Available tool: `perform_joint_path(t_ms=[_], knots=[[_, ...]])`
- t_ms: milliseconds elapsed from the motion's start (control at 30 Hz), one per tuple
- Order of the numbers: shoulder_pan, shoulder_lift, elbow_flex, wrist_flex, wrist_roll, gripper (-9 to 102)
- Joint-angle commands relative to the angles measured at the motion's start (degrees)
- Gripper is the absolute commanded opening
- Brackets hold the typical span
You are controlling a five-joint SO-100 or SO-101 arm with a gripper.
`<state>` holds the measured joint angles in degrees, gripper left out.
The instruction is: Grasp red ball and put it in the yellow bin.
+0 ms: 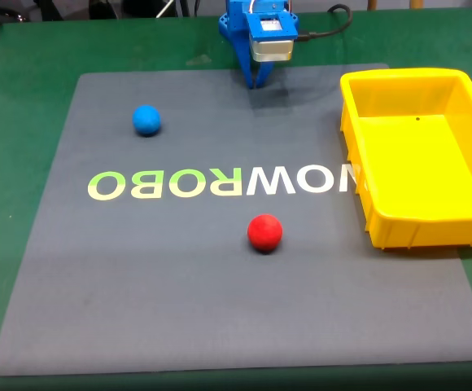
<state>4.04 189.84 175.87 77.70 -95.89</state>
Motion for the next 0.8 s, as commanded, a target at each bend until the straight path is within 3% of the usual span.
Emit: perform_joint_path(t_ms=[0, 400, 500, 667, 767], knots=[[1.0, 0.7, 1.8, 1.3, -0.4, 0], [0.7, 0.7, 1.8, 1.3, -0.4, 0], [0.5, 0.6, 1.8, -1.8, 0.0, 1], [4.7, 0.6, 0.9, -20.7, -6.4, 35], [6.9, -4.0, -0.9, -33.1, -10.5, 44]])
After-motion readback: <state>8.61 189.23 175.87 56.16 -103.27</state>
